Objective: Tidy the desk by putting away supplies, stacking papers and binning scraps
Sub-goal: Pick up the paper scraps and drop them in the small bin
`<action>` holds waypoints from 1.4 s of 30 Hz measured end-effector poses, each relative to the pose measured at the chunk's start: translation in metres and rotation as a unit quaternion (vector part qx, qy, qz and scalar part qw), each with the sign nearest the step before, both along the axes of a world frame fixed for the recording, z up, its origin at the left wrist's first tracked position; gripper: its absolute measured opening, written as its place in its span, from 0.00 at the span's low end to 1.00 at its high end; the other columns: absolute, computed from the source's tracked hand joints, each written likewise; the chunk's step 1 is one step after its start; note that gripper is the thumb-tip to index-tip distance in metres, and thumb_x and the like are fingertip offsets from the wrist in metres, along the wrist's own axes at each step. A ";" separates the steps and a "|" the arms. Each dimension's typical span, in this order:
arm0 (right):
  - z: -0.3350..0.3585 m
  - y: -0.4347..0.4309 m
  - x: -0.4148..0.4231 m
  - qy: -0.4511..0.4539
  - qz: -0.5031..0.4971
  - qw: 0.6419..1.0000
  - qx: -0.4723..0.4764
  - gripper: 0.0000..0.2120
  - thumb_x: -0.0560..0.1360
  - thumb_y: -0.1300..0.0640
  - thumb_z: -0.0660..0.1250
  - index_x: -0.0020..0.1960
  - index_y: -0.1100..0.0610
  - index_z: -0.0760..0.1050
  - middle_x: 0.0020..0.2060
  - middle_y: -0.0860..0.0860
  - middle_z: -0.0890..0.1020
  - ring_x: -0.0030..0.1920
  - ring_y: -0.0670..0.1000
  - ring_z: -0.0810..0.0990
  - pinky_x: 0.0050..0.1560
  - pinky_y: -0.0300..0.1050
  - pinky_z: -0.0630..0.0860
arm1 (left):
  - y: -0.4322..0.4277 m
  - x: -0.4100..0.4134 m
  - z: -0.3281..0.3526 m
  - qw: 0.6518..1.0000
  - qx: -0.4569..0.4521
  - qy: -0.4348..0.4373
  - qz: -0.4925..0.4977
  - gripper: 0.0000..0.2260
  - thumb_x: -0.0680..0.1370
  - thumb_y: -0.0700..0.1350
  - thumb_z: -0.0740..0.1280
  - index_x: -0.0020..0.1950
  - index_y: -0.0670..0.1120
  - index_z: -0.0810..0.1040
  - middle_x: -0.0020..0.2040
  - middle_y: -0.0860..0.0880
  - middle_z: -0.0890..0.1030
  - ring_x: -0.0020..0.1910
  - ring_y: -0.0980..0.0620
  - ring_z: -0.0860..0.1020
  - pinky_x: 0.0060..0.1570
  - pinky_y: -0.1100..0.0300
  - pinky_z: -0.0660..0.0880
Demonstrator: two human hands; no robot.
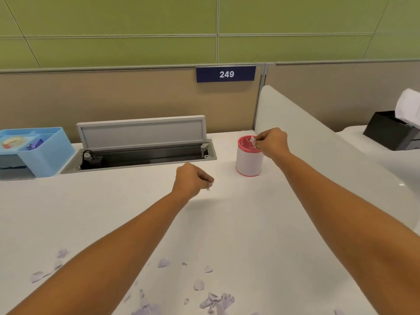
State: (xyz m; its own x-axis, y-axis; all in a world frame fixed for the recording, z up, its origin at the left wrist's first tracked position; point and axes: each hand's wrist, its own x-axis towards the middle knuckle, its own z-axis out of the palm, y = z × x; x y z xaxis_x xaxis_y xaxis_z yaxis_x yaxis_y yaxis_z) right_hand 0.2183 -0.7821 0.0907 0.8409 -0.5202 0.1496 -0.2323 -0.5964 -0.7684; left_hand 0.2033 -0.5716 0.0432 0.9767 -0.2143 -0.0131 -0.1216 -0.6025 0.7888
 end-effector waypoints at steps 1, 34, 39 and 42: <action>0.000 -0.002 0.009 0.001 -0.001 1.000 -0.005 0.11 0.73 0.59 0.70 0.53 0.64 0.81 0.54 0.59 0.81 0.55 0.57 0.78 0.56 0.47 0.76 | -0.005 0.006 0.002 1.000 -0.006 0.004 -0.002 0.07 0.71 0.34 0.72 0.48 0.38 0.84 0.45 0.40 0.84 0.38 0.52 0.79 0.45 0.61 0.76; -0.047 0.039 -0.040 -0.092 0.050 0.990 0.095 0.08 0.77 0.61 0.61 0.48 0.60 0.79 0.45 0.58 0.82 0.48 0.58 0.81 0.55 0.52 0.78 | -0.030 0.027 0.031 0.993 -0.119 0.002 -0.006 0.09 0.75 0.41 0.68 0.52 0.37 0.81 0.43 0.44 0.80 0.42 0.50 0.79 0.48 0.61 0.78; -0.068 0.095 -0.085 0.061 0.213 0.975 0.019 0.11 0.78 0.59 0.61 0.57 0.59 0.78 0.56 0.54 0.81 0.51 0.49 0.77 0.50 0.35 0.69 | 0.056 -0.017 0.001 0.998 0.001 0.026 0.061 0.12 0.77 0.45 0.67 0.56 0.41 0.80 0.54 0.45 0.80 0.53 0.49 0.76 0.50 0.60 0.70; -0.079 0.131 -0.107 0.142 0.308 0.939 -0.064 0.17 0.80 0.55 0.58 0.67 0.57 0.71 0.67 0.52 0.72 0.66 0.51 0.71 0.63 0.38 0.64 | 0.110 -0.033 -0.007 0.994 0.074 0.045 0.073 0.13 0.78 0.45 0.65 0.61 0.43 0.78 0.63 0.45 0.77 0.62 0.46 0.73 0.58 0.57 0.69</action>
State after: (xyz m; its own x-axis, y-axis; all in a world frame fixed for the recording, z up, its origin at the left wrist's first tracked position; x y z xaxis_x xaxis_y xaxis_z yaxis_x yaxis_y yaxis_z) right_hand 0.1113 -0.6513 0.0119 0.9916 0.0842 -0.0983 0.0017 -0.7681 -0.6403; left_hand 0.1700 -0.4619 0.0364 0.9907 -0.0598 -0.1224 0.0423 -0.7190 0.6937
